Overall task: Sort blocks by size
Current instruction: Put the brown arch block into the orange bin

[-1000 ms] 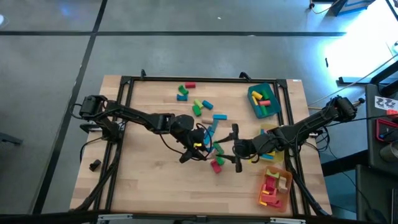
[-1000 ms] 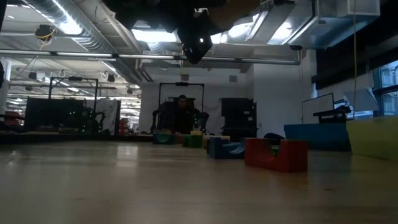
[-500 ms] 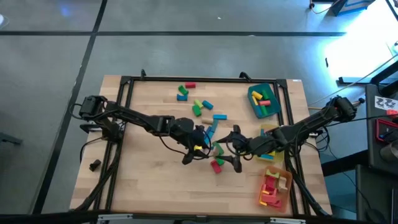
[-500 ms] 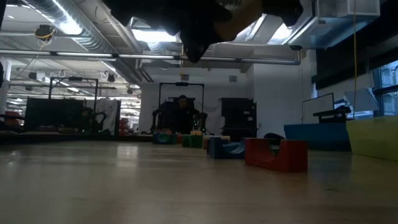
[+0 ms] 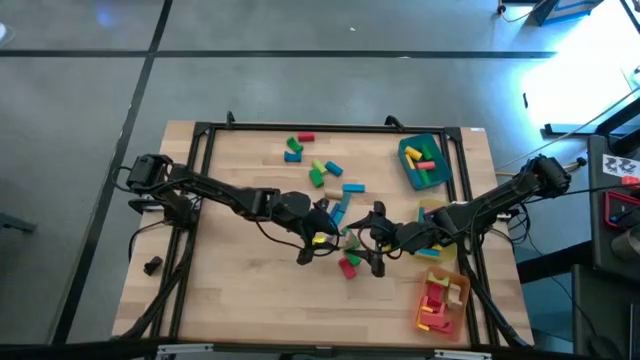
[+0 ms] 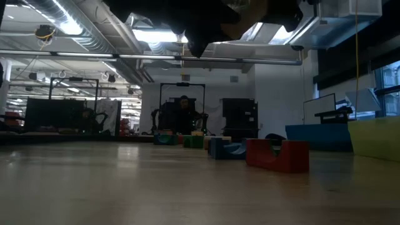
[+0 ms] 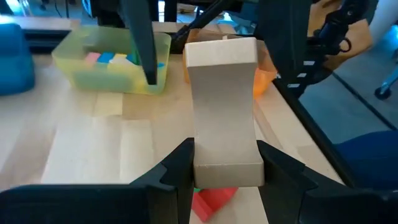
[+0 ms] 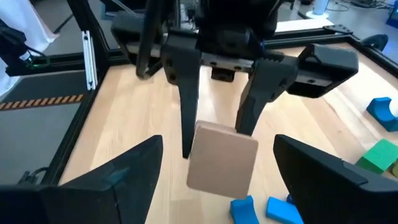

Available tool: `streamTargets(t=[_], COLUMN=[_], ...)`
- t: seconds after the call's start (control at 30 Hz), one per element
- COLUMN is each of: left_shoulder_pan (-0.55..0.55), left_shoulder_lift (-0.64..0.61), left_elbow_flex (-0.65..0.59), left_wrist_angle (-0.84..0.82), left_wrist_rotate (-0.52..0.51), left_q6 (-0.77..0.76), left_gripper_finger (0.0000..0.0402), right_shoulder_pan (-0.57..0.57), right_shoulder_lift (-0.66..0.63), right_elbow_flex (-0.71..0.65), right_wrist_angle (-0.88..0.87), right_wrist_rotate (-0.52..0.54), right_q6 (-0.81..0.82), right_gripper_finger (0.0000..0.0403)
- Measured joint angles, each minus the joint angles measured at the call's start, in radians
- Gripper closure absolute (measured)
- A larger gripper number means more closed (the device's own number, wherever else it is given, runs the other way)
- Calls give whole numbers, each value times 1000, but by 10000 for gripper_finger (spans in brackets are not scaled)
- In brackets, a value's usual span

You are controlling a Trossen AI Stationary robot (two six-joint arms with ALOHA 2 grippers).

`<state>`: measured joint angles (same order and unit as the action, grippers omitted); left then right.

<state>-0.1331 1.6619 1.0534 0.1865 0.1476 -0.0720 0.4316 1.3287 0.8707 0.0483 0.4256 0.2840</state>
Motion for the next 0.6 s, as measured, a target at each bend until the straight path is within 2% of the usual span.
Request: streamTargets(t=[0.2,0.3,0.43,0.6], left_shoulder_pan=[-14,-18,-20,-20], left_shoulder_lift=[0,0,0,0], left_elbow_flex=[0,0,0,0], left_wrist_angle=[42,39,36,33], left_wrist_rotate=[-16,-27,-31,-35], left_q6=[57,83,99,99], left_gripper_finger=[274,274,274,274], right_shoulder_pan=[0,0,0,0], right_shoulder_lift=[11,16,24,30], right_elbow_flex=[0,0,0,0], right_wrist_angle=[5,1,8,11], right_wrist_rotate=[9,6,1,-9], right_q6=[0,1,1,2], right_gripper_finger=[97,114,161,240])
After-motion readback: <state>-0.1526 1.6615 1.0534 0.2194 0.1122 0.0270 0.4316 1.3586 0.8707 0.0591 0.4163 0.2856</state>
